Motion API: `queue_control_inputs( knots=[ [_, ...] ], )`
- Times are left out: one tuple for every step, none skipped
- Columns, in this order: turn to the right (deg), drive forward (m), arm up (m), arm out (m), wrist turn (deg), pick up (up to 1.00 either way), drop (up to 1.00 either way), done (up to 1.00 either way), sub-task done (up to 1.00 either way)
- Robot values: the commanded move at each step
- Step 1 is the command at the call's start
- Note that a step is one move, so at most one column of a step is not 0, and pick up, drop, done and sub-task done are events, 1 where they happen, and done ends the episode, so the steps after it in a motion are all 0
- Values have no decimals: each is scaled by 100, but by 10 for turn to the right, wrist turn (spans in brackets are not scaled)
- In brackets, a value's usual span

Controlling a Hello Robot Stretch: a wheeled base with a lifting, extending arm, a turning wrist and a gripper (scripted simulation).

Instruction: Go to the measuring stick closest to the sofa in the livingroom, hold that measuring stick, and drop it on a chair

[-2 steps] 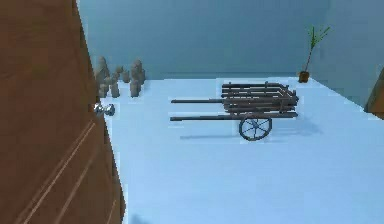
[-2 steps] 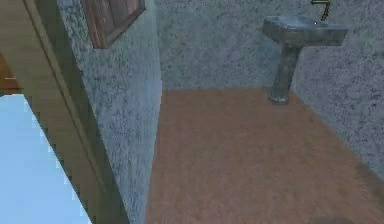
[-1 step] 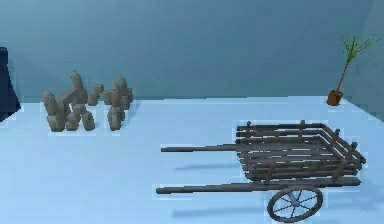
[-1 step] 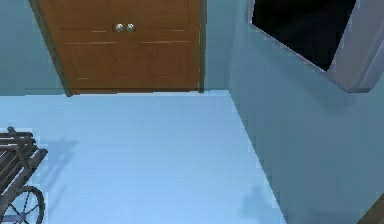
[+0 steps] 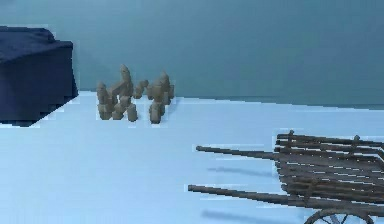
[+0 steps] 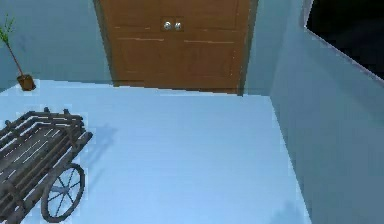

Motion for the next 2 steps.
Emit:
queue_control_inputs(
  knots=[
    [0,20,0,0,0,0,0,0,0],
    [-330,0,0,0,0,0,0,0,0]
  ],
)
